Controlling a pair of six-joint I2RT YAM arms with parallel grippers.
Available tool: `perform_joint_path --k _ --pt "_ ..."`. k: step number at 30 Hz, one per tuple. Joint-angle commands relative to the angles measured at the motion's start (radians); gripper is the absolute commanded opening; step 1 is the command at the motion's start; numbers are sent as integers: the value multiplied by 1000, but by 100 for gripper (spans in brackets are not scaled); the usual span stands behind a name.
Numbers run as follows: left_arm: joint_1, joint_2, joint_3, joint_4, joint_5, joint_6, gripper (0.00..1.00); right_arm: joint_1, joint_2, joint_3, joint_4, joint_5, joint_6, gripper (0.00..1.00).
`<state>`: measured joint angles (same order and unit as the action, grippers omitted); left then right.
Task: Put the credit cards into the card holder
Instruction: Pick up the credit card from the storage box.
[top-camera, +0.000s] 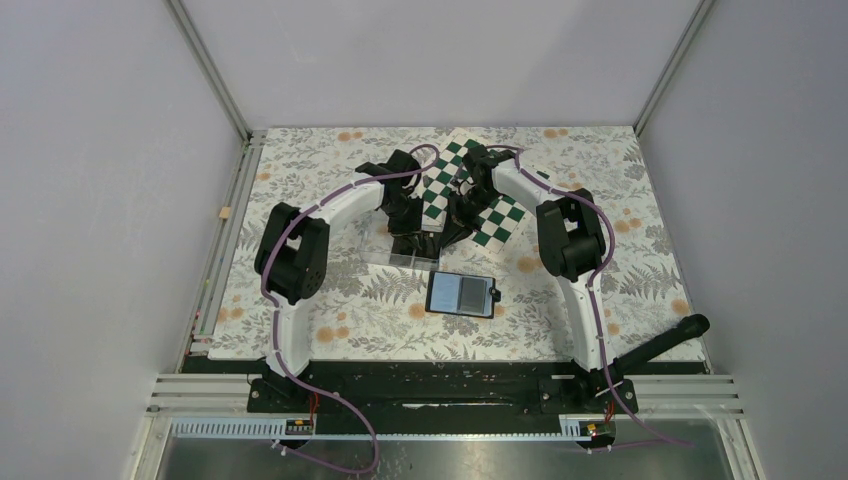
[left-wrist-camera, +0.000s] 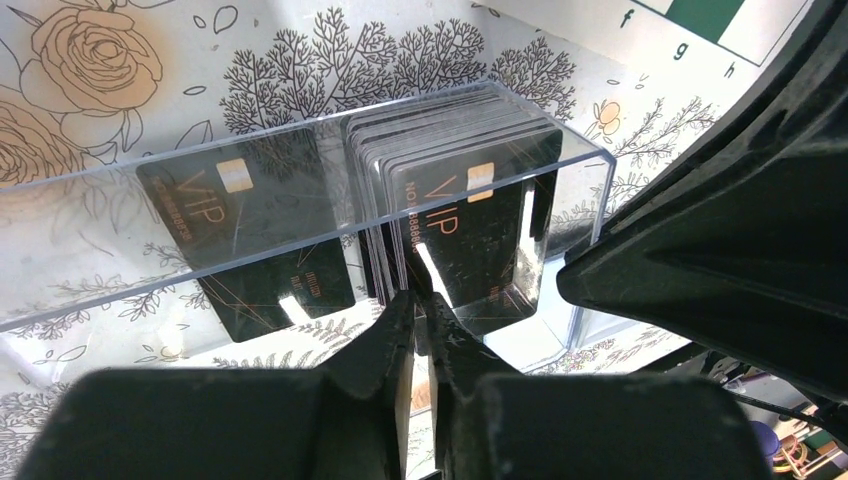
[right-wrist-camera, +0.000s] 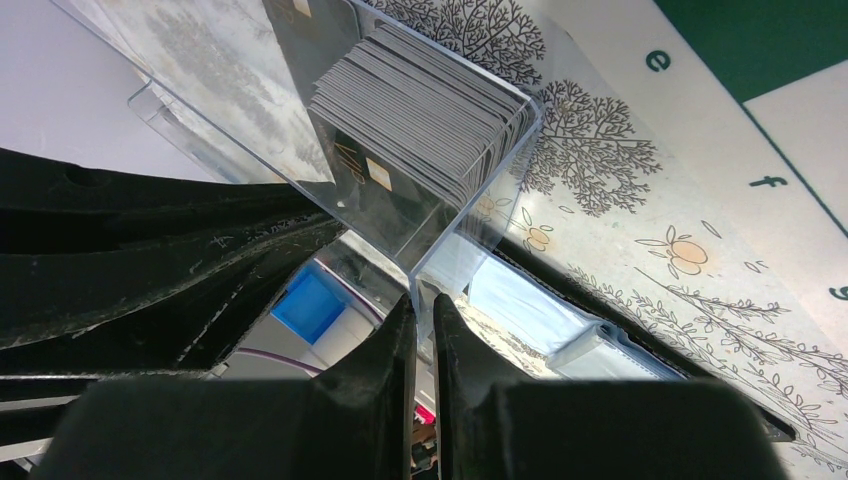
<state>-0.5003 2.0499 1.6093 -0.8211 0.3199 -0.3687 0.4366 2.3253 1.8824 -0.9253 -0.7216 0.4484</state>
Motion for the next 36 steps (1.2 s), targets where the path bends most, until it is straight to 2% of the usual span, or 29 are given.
perform_joint_path --k 1,12,22,23,25,27,32,36 --pt "-30 17 14 7 22 1 7 7 -22 -22 -39 34 -31 7" --pt "-32 -49 58 18 48 -26 0 7 -21 -24 -39 31 -32 7" --pt "-33 -63 61 5 33 -22 0 6 -20 -28 -39 31 -34 7" --pt "-33 -63 60 4 28 -23 4 7 -20 -28 -39 29 -34 7" --pt "-28 -63 49 6 16 -33 20 7 -20 -27 -39 29 -35 7" --pt "-18 -63 34 15 17 -42 26 7 -20 -28 -38 29 -34 7" --pt "14 -56 -11 46 42 -65 27 7 -19 -28 -39 27 -35 7" --pt "14 -37 -19 42 44 -52 23 7 -18 -26 -39 29 -34 7"
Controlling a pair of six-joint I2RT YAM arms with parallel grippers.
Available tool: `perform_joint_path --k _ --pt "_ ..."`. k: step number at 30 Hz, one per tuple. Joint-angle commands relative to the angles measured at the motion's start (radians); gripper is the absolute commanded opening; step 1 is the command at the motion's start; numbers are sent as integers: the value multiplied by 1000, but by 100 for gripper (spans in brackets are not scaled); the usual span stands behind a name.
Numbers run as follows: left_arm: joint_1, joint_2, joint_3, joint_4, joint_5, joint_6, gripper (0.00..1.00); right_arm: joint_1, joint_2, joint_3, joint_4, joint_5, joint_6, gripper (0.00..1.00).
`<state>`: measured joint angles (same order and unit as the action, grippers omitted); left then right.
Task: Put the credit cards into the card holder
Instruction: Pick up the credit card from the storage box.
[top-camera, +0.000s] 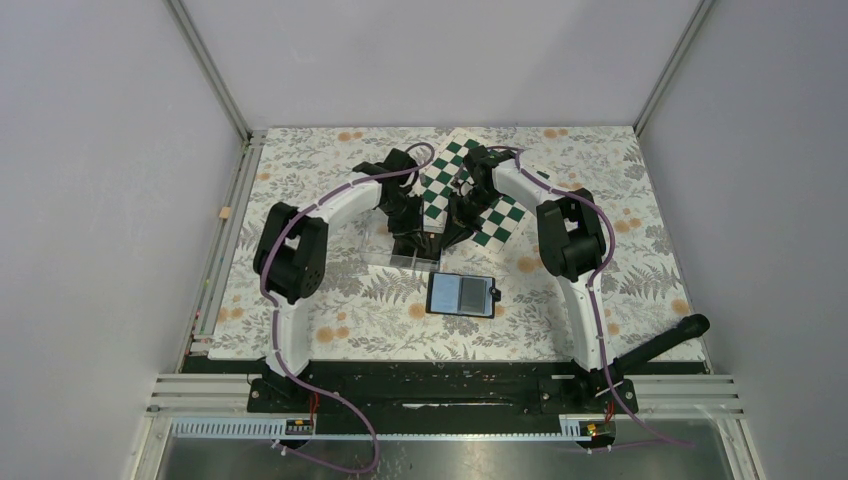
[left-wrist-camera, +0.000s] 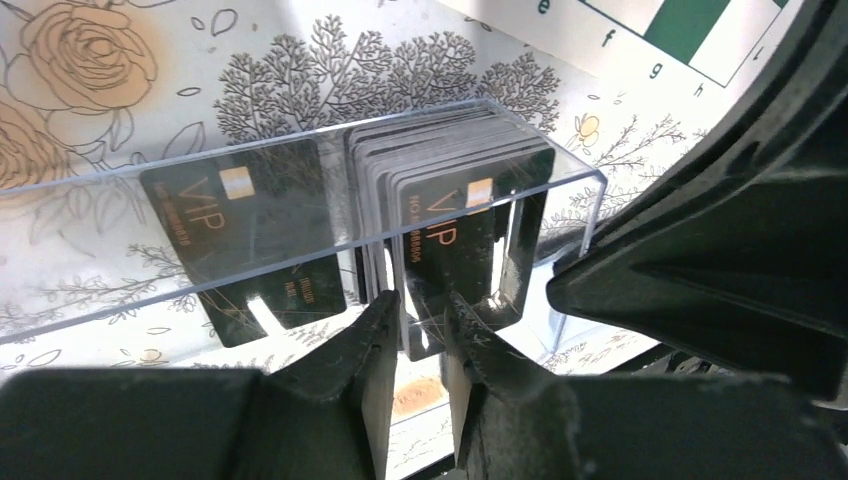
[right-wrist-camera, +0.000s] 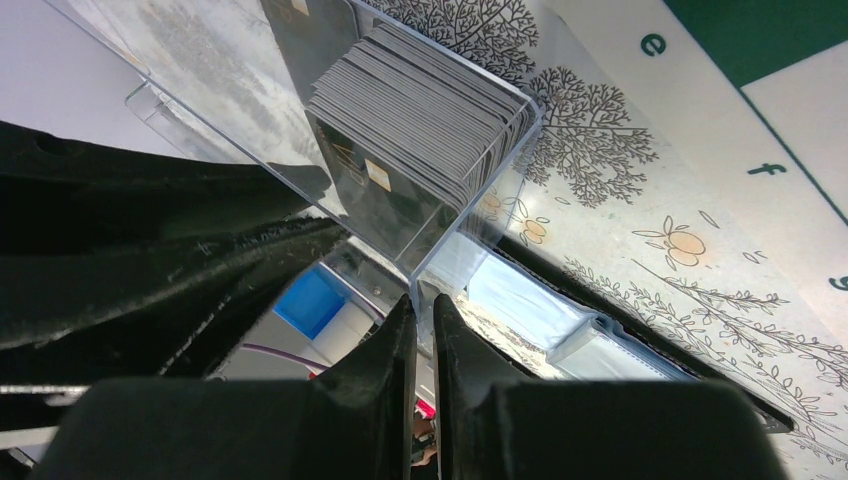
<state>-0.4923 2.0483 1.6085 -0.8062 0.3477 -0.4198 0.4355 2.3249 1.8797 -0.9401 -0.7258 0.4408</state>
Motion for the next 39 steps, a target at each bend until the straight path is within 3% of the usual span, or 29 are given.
perform_joint_path --k 1,6,13,39 --pt "7 -32 -19 27 20 0 21 7 -17 -24 -24 32 -27 7" --pt "4 -26 -29 25 19 7 18 8 -17 -24 -23 32 -26 7" --pt "-14 -38 -4 0 -3 22 0 8 -17 -24 -24 34 -25 7" --pt "-83 18 139 -118 -112 84 2 8 -21 -28 -24 31 -30 7"
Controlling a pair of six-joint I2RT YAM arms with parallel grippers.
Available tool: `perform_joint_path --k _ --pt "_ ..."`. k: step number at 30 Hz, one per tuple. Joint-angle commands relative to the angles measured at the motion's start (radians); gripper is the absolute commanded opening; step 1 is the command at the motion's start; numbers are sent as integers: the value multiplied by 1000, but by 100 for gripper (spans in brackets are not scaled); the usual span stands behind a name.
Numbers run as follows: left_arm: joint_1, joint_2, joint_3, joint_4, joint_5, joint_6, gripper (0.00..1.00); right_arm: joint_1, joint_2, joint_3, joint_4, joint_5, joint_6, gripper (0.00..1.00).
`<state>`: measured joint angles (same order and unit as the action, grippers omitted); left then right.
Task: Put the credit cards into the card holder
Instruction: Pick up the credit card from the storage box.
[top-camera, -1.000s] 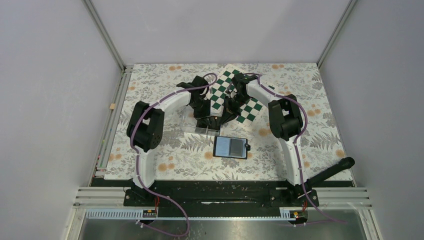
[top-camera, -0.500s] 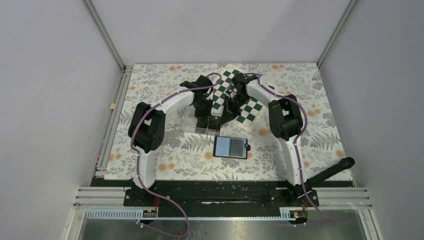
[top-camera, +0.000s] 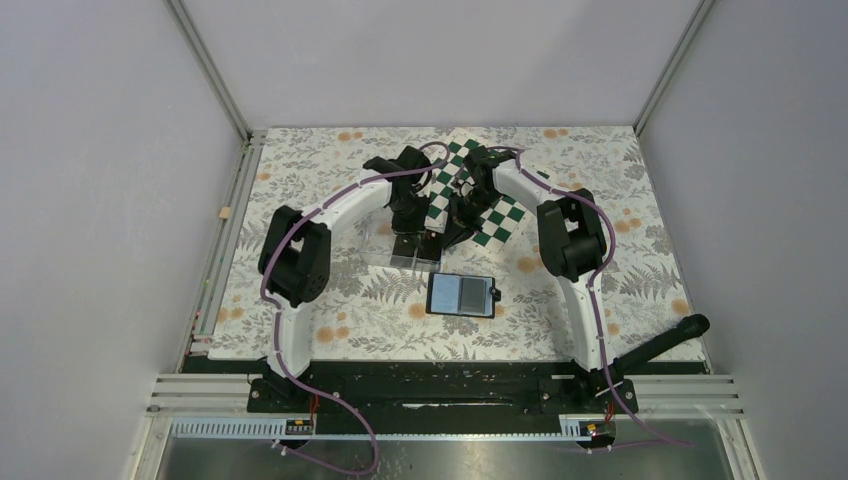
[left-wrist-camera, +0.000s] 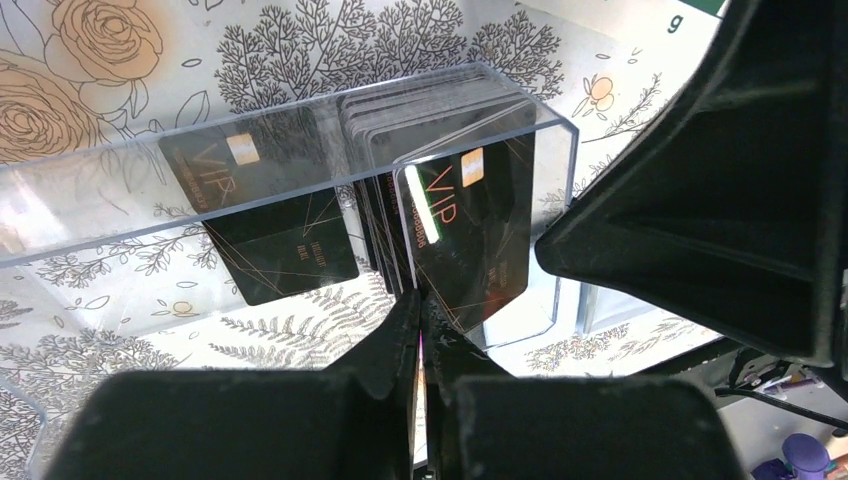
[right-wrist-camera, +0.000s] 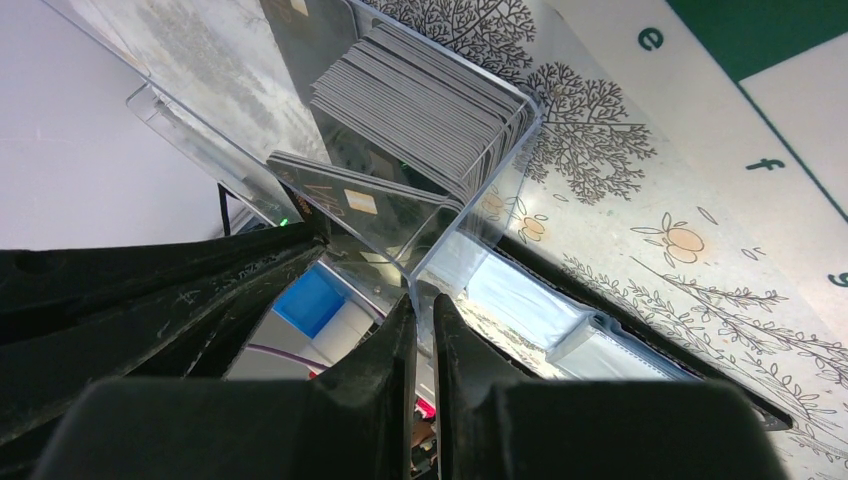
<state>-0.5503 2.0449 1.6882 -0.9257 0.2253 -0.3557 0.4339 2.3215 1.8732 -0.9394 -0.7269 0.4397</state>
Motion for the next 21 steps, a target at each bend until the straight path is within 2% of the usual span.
perform_joint_path --k 1,9,21 --pt "-24 31 63 -6 10 23 3 9 -19 -22 -25 31 -30 7" --pt "-36 77 95 -48 -16 46 15 9 -21 -23 -24 30 -32 7" --pt "-80 100 177 -128 -102 86 15 8 -21 -27 -24 29 -33 7"
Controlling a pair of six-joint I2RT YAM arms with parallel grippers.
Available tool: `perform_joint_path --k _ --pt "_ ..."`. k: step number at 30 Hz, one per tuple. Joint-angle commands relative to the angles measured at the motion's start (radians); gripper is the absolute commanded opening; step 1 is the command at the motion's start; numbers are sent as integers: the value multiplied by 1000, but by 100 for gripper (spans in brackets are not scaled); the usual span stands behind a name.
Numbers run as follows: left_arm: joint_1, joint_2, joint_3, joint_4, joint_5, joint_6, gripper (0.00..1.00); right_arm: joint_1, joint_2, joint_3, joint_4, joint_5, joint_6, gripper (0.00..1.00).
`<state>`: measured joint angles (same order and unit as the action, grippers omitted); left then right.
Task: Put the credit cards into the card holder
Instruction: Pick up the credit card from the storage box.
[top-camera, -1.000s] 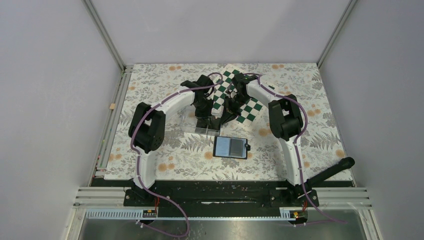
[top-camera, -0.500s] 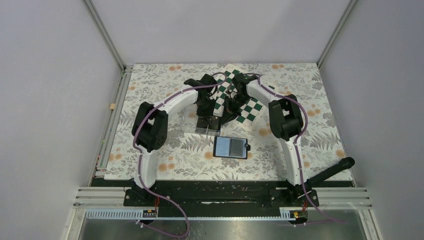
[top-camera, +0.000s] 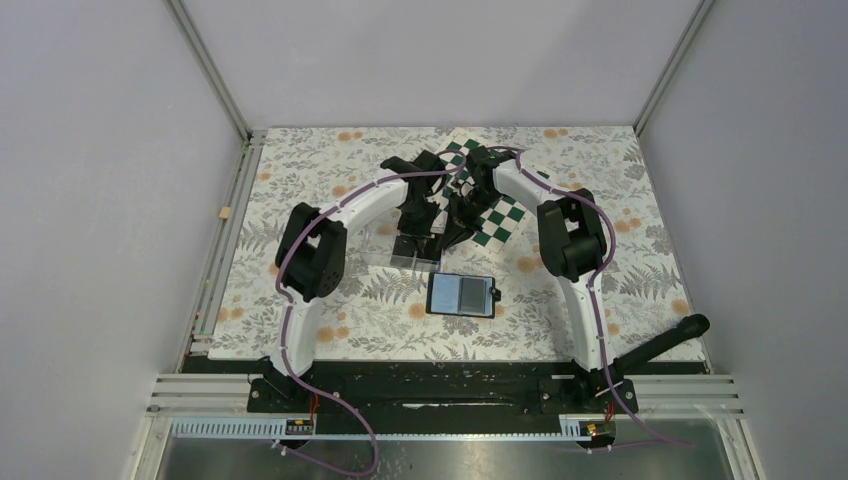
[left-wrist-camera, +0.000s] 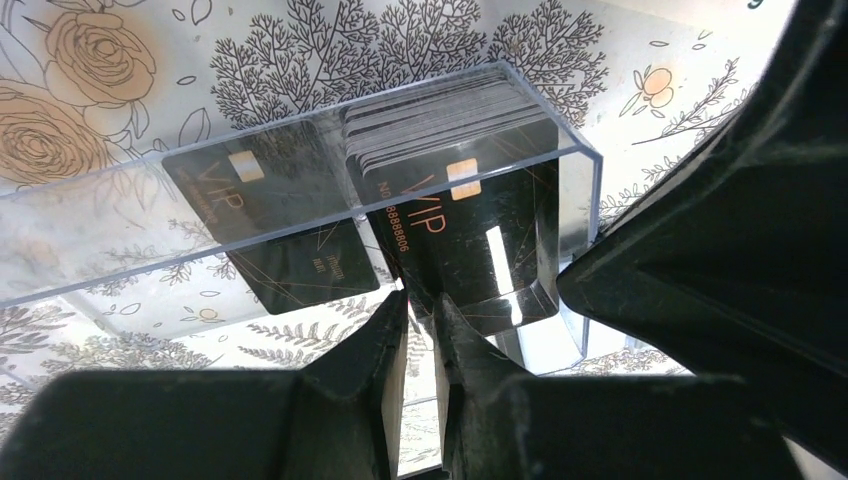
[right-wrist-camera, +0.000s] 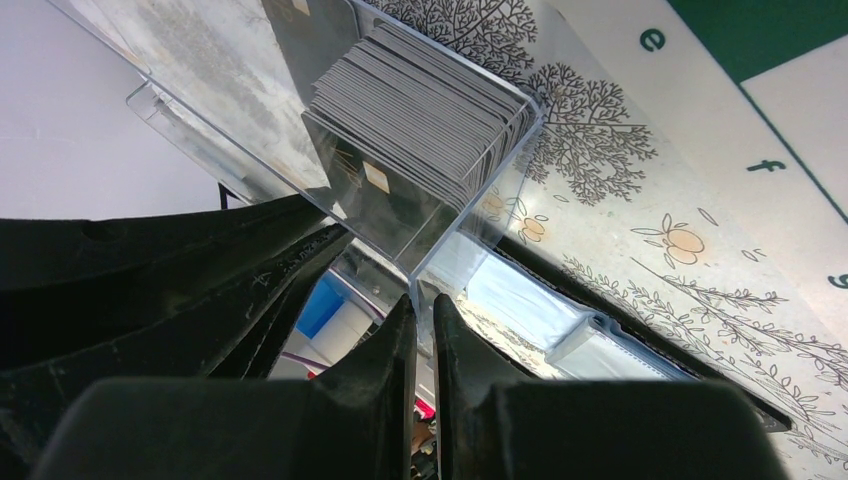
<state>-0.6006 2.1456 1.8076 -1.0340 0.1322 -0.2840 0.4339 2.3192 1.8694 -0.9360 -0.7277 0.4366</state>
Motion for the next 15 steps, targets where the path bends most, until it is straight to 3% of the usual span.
perform_joint_path --k 1,9,15 --pt "-32 -3 60 -23 -16 18 14 8 -18 -24 -28 31 -30 7" --pt "-36 -49 67 -6 4 6 11 8 -20 -29 -28 31 -32 7" --pt "-35 -36 72 -14 6 16 15 8 -20 -31 -27 31 -32 7"
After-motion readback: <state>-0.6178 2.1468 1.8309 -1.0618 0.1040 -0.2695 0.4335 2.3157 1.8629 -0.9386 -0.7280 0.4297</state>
